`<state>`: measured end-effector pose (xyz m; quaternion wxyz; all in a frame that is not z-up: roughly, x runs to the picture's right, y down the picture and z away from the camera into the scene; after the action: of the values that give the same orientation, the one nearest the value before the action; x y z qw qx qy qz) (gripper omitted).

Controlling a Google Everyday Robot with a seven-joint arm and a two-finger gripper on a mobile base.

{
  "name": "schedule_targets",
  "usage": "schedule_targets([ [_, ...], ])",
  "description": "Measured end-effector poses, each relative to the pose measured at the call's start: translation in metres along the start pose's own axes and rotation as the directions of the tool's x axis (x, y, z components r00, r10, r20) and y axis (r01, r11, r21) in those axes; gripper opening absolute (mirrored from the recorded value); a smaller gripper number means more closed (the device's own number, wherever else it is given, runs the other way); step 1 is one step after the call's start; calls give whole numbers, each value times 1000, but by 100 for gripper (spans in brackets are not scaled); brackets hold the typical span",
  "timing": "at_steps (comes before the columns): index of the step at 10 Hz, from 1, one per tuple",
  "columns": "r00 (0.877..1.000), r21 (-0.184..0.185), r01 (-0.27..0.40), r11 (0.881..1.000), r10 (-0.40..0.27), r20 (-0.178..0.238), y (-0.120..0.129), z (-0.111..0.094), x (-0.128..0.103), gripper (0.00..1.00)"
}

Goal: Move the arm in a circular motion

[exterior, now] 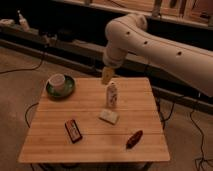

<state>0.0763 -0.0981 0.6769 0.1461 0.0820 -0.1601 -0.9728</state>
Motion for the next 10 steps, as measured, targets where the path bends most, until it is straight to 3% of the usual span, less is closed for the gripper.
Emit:
schedule_targets([
  [1,999,-30,-49,998,50,22,19,2,-54,80],
  [2,995,-43,-95,995,96,41,25,1,-91,80],
  [3,984,-50,-163,985,167,70,25,1,-138,80],
  [4,964,-45,-242,969,245,101,16,0,-177,80],
  [5,932,-23,-335,942,334,141,-4,1,-212,80],
  [6,882,15,-440,898,429,198,-38,2,-239,80],
  [7,832,45,-521,852,496,248,-71,1,-253,80],
  [8,777,83,-595,799,545,315,-115,-2,-257,80],
  [9,747,110,-631,768,562,357,-148,-5,-246,80],
  [10,735,150,-641,753,545,404,-191,-10,-213,80],
])
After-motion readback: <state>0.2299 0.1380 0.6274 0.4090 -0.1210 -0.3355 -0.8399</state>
